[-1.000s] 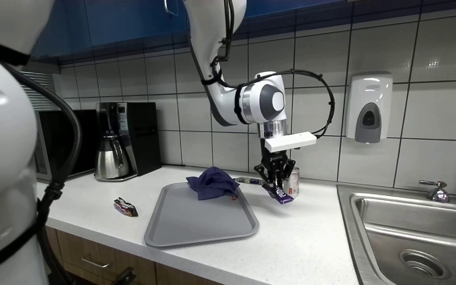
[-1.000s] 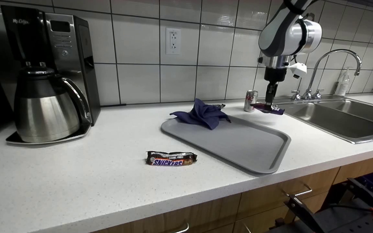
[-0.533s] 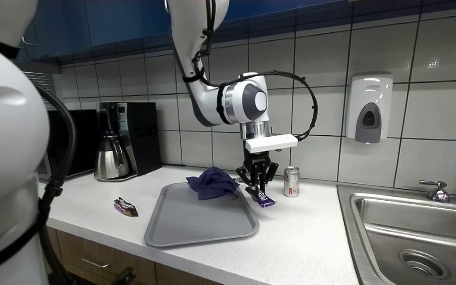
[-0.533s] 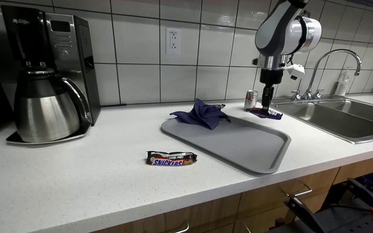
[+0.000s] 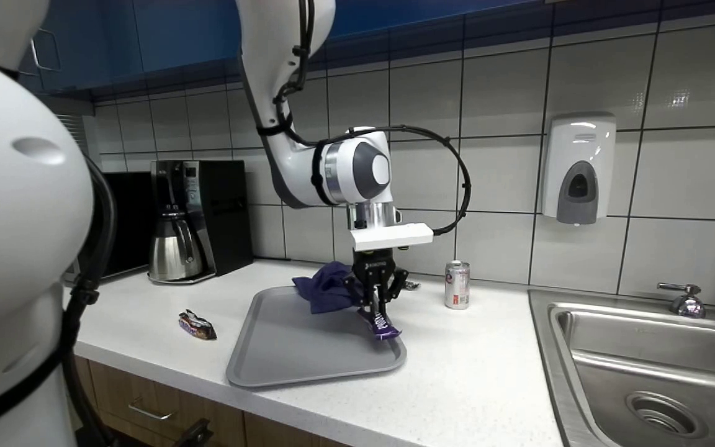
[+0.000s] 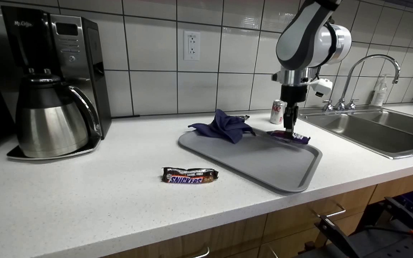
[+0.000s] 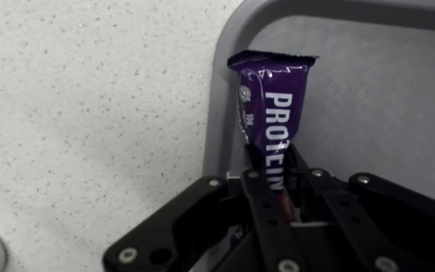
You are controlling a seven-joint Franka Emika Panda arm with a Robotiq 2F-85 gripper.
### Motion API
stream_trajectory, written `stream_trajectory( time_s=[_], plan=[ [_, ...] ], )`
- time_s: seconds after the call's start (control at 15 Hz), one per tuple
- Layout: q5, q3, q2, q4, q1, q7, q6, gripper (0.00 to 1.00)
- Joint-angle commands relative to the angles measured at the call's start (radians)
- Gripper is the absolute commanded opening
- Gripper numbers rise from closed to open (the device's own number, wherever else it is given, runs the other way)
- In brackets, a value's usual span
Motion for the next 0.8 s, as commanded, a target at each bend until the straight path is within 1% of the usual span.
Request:
stream_trajectory(
  time_s=[0.0,0.07,0.13,0.2,0.47,0.67,0.73],
  plan=[
    [-0.039,0.015,-0.028,-0.036,0.005,0.075,-0.017,0.05],
    [-0.04,0.018,-0.029,-0.041,0.006,0.081,-0.015,0.05],
    [-0.042,0.019,-0.031,-0.044,0.007,0.088,-0.018,0.3],
    [-0.042,0.022,-0.037,-0.048,0.007,0.089,-0.024,0.45],
    [-0.031,0.03,-0.069,-0.072,0.003,0.09,-0.026,0.73],
    [-0.037,0.027,-0.105,-0.1,0.007,0.11,-0.022,0.97],
    [-0.04,0.026,-0.117,-0.108,0.008,0.118,-0.022,1.0]
  ],
)
